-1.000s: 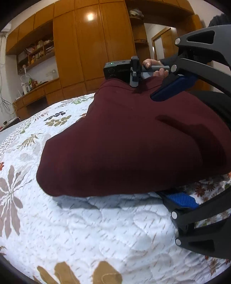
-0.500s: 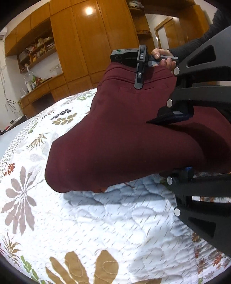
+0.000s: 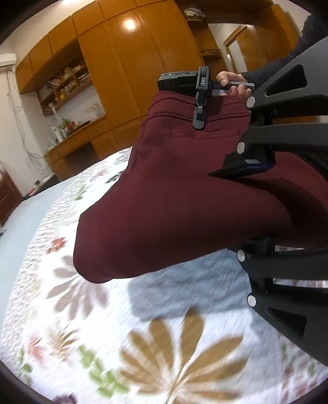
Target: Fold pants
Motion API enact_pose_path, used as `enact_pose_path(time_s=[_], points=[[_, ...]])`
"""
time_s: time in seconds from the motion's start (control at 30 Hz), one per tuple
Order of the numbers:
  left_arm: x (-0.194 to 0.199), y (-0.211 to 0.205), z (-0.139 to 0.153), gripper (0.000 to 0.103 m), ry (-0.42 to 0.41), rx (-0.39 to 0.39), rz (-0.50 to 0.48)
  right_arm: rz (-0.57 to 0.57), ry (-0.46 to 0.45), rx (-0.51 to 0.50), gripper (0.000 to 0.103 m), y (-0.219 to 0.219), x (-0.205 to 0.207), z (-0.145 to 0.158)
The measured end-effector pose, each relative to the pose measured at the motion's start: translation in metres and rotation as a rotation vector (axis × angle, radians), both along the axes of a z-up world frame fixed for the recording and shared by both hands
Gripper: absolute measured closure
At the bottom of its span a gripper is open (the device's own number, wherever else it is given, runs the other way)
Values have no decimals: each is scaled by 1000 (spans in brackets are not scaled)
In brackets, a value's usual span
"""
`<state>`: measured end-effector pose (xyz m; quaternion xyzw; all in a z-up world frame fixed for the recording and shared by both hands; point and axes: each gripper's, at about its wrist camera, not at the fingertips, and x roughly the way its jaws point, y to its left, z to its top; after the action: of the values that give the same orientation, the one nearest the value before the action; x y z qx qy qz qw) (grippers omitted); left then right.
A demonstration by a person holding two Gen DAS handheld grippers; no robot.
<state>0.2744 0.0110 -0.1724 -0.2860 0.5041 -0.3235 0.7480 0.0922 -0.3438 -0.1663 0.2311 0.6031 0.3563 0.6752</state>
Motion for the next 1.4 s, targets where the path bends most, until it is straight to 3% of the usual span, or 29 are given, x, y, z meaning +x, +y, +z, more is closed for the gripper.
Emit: enact_pose_path(time_s=[0.13,0.37,0.63,0.73,0.87,0.93,1.0,1.07,1.1,1.17,1.2,1.27,1.33,1.4], points=[[15,47,11,69,-25,25,76,42,-29,11,66,47,24,11],[71,127,12,69,-13,90,180,86,-27,7,66,132,82,1],[138,197,-44,68,118,86,240,91,59,-15,66,201,125,-58],[148,210,-76,67,172,55,246,60,110,-13,63,183,137,-87],[142,208,-88,60,166,-5,252,35,165,3,51,162,126,-119],[137,211,-86,57,168,-21,264,45,159,6,43,161,141,-111],[137,230,-73,55,136,35,305,9,132,-23,34,152,144,-95],[127,241,-42,55,47,89,379,-67,87,-29,35,120,143,-70],[124,245,-30,55,5,76,394,-112,46,-29,36,106,136,-55],[123,246,-7,53,-66,9,396,-163,-36,15,40,94,117,-25],[127,240,0,52,-84,-53,366,-163,-58,72,41,64,95,-15],[142,220,-1,48,-66,-175,283,-114,-82,170,42,71,79,6],[160,201,-11,48,-32,-239,240,-32,-59,219,43,90,70,1],[183,184,-31,48,12,-263,254,5,-9,234,47,75,95,-7]])
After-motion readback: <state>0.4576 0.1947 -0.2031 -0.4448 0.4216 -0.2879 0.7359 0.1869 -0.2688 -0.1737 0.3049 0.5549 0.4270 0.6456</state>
